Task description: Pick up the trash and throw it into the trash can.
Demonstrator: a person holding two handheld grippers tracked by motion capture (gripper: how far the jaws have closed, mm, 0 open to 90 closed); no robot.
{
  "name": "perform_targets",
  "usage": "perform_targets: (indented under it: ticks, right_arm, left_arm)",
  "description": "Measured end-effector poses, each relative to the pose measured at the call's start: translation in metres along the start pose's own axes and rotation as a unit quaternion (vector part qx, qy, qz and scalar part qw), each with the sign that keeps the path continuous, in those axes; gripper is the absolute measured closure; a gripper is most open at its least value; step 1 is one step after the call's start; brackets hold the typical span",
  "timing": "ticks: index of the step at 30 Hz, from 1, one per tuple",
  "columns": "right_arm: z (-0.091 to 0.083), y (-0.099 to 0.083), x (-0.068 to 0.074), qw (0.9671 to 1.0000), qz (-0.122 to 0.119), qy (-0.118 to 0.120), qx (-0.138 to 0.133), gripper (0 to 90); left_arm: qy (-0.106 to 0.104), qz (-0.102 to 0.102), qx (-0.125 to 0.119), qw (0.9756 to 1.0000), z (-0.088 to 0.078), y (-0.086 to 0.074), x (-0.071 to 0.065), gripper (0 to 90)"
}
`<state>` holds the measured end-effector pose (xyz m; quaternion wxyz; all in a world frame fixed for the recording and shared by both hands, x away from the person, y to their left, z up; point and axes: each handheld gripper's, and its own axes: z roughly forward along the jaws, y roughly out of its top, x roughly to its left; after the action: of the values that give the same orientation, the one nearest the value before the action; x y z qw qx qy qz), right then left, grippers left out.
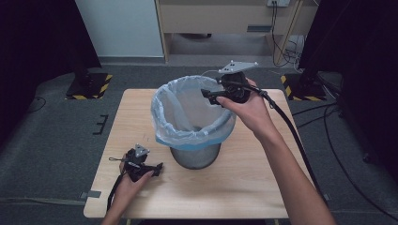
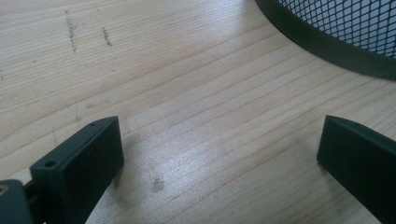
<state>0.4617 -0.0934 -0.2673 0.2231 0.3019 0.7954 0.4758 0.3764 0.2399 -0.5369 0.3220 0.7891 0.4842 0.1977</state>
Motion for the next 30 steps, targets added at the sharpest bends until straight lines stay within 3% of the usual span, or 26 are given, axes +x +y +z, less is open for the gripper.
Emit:
perform_targets:
  ticks: [3, 7, 12, 13, 15, 21, 24, 30]
  right_arm:
    - [0.001, 0.000, 0.000, 0.9999, 0.013, -0.005, 0.001, 15.8]
    - [-0.003, 0.001, -0.001, 0.9996, 0.018, -0.016, -0.012, 6.9]
    - [-0.012, 0.003, -0.007, 0.9985, 0.023, -0.043, -0.023, 6.3]
    - [-0.017, 0.001, -0.013, 0.9972, 0.035, -0.062, -0.023, 7.8]
    - [-0.019, -0.001, -0.015, 0.9966, 0.043, -0.068, -0.022, 7.7]
    - [-0.031, -0.016, -0.034, 0.9920, 0.065, -0.106, -0.020, 6.2]
    - [-0.040, -0.030, -0.043, 0.9879, 0.070, -0.137, -0.018, 7.0]
    - [-0.052, -0.052, -0.053, 0.9837, 0.085, -0.156, -0.021, 8.0]
  left_arm:
    - [0.000, 0.000, 0.000, 1.0000, 0.000, 0.000, 0.000, 0.0]
    - [0.000, 0.000, 0.000, 1.0000, 0.000, 0.000, 0.000, 0.0]
    - [0.000, 0.000, 0.000, 1.0000, 0.000, 0.000, 0.000, 0.0]
    - [0.000, 0.000, 0.000, 1.0000, 0.000, 0.000, 0.000, 0.0]
    - [0.000, 0.000, 0.000, 1.0000, 0.000, 0.000, 0.000, 0.0]
    - [0.000, 0.000, 0.001, 1.0000, 0.000, 0.000, 0.000, 0.0]
    - [0.000, 0.001, 0.001, 1.0000, 0.000, 0.000, 0.000, 0.0]
    - [0.000, 0.001, 0.001, 1.0000, 0.000, 0.000, 0.000, 0.0]
